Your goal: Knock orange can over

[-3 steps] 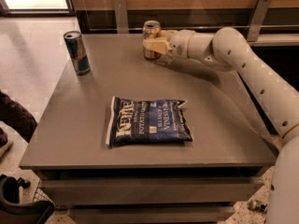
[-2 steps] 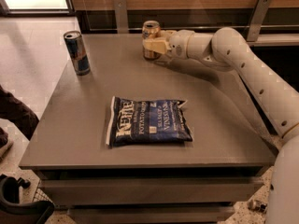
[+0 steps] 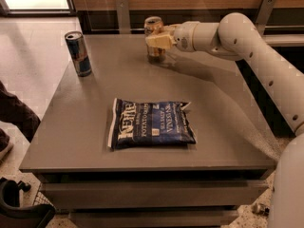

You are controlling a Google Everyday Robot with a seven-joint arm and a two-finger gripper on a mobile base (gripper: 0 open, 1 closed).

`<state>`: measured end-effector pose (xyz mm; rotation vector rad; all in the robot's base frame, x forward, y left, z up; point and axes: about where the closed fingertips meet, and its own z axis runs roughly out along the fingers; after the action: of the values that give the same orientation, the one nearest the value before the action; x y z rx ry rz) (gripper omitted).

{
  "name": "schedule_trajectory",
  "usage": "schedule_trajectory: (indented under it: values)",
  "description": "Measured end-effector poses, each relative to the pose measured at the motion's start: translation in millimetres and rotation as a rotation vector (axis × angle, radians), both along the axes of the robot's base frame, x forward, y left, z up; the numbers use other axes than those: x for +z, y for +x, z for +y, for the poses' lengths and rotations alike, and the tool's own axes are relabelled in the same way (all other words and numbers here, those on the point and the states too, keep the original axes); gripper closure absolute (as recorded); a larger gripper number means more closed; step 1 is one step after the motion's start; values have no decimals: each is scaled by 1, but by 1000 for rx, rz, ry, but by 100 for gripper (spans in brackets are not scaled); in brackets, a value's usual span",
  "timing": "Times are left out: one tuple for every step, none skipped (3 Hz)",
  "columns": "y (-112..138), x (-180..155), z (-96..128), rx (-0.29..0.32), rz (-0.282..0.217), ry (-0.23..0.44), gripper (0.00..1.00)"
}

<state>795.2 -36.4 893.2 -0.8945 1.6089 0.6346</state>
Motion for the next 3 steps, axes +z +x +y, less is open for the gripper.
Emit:
schedule_trajectory:
  values:
    - [-9, 23, -2, -2, 23, -121, 100]
    - [-19, 44, -8, -20, 63, -294, 100]
    - [-29, 54, -13, -40, 118, -507, 100]
